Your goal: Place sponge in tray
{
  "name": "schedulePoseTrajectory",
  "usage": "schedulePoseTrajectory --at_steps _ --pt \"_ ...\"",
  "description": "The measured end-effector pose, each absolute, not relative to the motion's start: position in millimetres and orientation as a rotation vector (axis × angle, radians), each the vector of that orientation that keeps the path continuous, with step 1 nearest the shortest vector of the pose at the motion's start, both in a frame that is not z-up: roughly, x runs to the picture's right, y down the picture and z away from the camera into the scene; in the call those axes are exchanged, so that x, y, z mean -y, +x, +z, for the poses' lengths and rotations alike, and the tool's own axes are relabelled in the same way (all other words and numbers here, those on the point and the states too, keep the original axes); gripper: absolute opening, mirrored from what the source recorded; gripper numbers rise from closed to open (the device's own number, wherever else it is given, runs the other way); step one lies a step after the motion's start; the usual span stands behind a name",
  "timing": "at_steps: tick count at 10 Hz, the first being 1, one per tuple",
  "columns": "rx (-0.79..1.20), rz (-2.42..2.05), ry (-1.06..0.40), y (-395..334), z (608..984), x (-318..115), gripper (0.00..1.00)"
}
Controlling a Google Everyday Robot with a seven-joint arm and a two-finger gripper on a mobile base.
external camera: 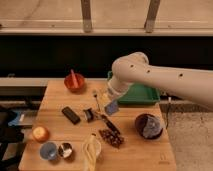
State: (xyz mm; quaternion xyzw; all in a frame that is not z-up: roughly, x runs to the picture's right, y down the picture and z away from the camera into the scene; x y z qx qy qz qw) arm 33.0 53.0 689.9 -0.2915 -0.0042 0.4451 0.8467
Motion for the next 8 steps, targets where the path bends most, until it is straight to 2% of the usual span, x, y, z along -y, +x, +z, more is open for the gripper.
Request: schedulePoseTrajectory --at_steps 5,8 --pt "0.001 0.951 -0.609 34 691 -53 0.0" --pt "-0.047 1.031 -0.535 61 703 -40 0.0"
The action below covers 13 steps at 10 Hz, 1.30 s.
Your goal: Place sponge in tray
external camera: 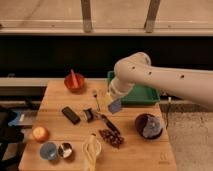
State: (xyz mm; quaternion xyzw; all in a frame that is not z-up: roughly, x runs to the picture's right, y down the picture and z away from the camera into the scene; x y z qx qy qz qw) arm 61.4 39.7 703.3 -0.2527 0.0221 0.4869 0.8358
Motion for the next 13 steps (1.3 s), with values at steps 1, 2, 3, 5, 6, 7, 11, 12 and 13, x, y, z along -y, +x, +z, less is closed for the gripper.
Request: schedulePoseTrajectory --at_steps 1,2,3,5,6,7,11,12,13 --pt "-0.063 1.053 -0.515 75 714 -28 0.0" --pt "-0.077 1.075 -0.5 87 727 -15 0.0" --pt "-0.096 1.097 -0.484 105 746 2 0.0" --pt "-0.119 1.125 -0.466 129 774 26 0.0" --pt "-0.126 1.138 -0.462 136 788 36 0.0" --pt "-0.129 1.154 -0.465 141 803 44 0.0" --pt "-0.095 1.203 -0.505 149 852 52 0.0" --pt "-0.073 1.214 -0.516 148 859 53 0.06" --pt "-0.045 1.227 -0.521 148 863 55 0.15"
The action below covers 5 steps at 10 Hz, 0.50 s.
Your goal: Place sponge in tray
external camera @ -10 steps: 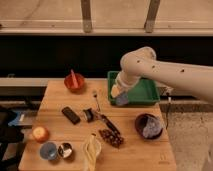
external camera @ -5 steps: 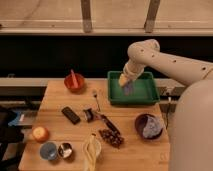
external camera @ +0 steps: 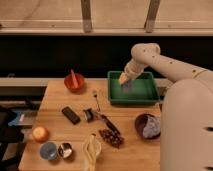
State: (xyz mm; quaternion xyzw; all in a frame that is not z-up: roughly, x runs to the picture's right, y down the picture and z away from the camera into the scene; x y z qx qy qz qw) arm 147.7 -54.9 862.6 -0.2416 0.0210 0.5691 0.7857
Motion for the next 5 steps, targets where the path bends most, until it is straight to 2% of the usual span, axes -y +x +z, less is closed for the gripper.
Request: schedulePoseTrajectory --at_steps 5 --pt "0.058 1.287 -0.554 157 884 53 0.65"
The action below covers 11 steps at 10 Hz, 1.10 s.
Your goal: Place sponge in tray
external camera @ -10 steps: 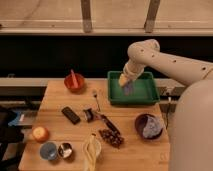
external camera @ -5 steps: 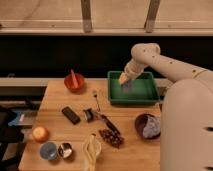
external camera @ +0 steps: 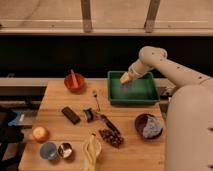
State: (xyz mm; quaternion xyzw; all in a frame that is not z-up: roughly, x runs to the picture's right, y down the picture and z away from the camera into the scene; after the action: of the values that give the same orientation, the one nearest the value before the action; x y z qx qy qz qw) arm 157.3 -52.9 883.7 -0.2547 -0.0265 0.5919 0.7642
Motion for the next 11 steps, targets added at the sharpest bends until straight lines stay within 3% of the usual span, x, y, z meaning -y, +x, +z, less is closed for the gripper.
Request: schedulePoseTrajectory --at_steps 1,2,8,11 --pt "0.056 1.296 -0.574 159 893 44 0.75" --pt "0.05 1.304 -0.589 161 898 40 0.8" --pt "-0.03 1.312 -0.666 163 919 15 0.8" --pt "-0.023 1.313 -0.628 165 912 21 0.8"
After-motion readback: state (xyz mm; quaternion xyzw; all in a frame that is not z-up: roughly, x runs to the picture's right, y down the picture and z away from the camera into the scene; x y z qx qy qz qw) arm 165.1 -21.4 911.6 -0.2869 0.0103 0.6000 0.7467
